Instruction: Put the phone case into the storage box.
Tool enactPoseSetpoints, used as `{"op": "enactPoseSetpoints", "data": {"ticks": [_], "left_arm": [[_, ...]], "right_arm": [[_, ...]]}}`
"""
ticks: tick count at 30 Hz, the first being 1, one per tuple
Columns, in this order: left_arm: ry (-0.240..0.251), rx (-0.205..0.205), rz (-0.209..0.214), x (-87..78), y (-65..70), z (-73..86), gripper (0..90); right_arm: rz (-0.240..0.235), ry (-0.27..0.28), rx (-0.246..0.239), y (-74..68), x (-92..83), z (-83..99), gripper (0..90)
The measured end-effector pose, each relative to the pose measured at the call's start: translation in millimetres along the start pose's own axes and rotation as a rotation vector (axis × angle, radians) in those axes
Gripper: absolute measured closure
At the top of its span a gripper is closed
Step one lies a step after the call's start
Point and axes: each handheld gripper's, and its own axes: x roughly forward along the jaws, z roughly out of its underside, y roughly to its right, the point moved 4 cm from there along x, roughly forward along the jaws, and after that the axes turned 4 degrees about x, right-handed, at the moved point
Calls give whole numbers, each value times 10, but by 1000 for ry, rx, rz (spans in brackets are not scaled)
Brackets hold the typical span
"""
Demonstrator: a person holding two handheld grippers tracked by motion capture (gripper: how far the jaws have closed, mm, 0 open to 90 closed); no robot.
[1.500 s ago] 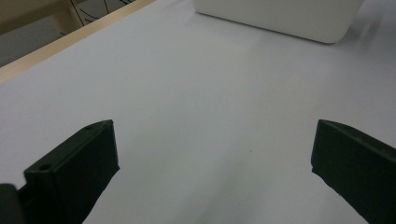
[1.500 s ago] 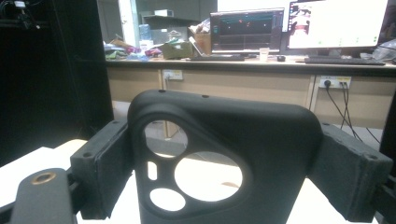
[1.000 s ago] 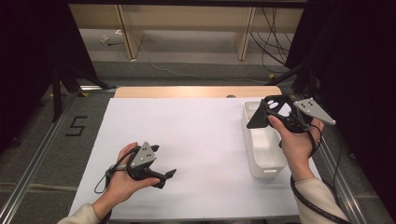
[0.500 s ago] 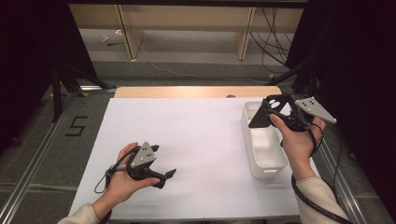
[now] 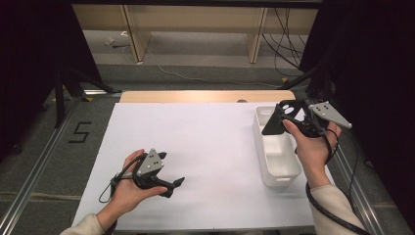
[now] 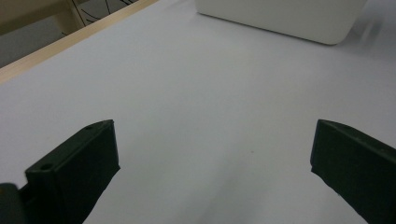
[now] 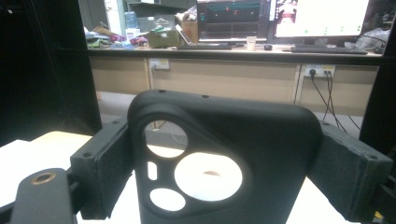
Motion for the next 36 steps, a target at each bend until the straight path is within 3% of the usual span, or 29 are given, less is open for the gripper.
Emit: {"op": "enactPoseSetpoints", "data": {"ticks": [19,36], "left_arm": [[-3,-1,1,9,0,4,8],[-5,-4,1,15,2,7,9]], "right_arm": [[2,-55,-28,36,92,34,152],[11,-70,-38,66,167,38,152]]}}
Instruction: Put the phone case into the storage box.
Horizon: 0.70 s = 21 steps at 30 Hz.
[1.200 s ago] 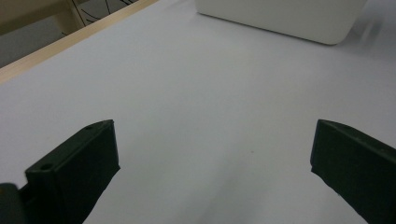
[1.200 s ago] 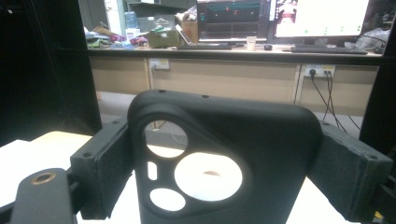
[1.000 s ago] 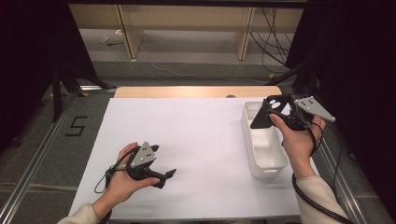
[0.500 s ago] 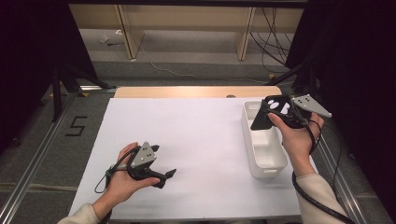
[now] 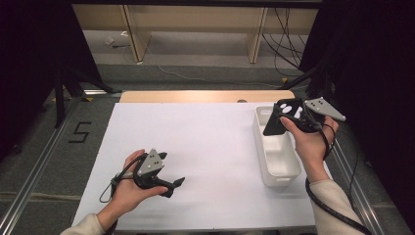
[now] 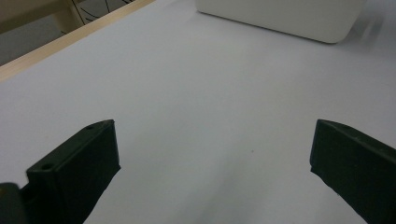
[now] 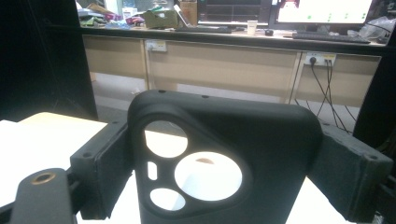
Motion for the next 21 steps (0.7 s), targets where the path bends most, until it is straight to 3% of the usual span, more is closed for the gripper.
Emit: {"op": "enactPoseSetpoints", "data": {"ticks": [21], "left_arm": [[-1,-1,0,3,-8,4,9]], "right_arm": [[13,-5,-7,20,120,-13,152]]}}
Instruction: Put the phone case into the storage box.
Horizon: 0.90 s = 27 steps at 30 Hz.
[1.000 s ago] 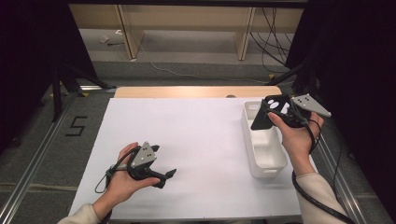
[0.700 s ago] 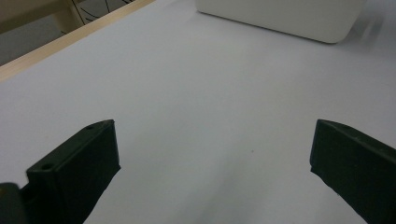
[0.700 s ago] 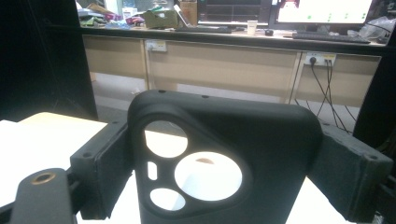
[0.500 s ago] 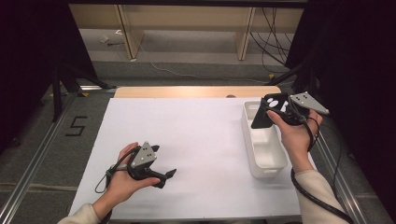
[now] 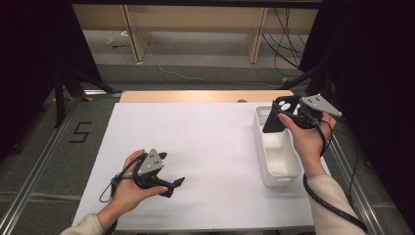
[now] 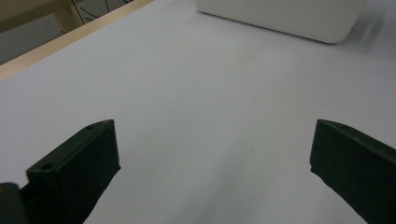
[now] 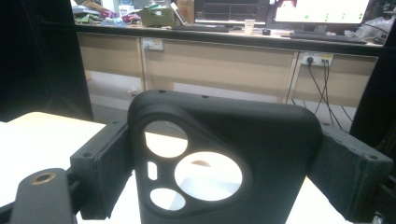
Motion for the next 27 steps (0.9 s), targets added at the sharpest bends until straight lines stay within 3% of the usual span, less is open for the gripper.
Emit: {"op": "enactPoseSetpoints", "data": {"ticks": [27], "left_arm": [[1,0,-2,-7,-9,2,9]], "right_arm": [[11,-1,-9,12,106,-12,152]]}}
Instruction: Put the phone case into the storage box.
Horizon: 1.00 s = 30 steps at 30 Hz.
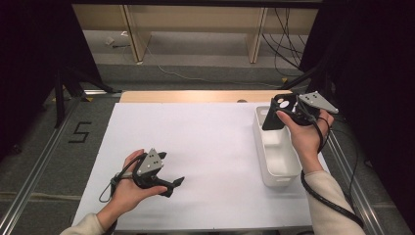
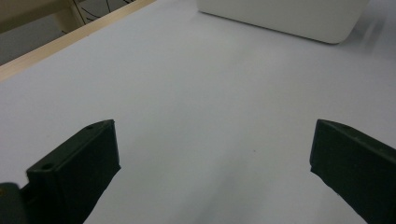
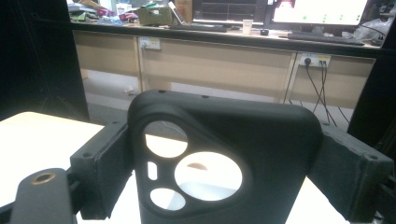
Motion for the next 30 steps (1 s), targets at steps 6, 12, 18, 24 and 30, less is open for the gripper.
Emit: {"op": "enactPoseSetpoints", "data": {"ticks": [6,12,18,24,30], "left_arm": [[0,0,-1,-2,-2,0,9],[1,0,-2,-3,-2,0,9],[1,0,-2,-4,-5,1,9],[1,-2,-3,-6,-5,2,9],[1,-1,-4,-10,-5,0,10]], "right_arm": [[3,-3,-4,10,23,3,151],[5,-1,-5,9,52,-1,152],[8,-2,-7,13,82,1,151],[10,-5,-10,22,108,3,151],[14,-7,-11,30,121,16,151]]}}
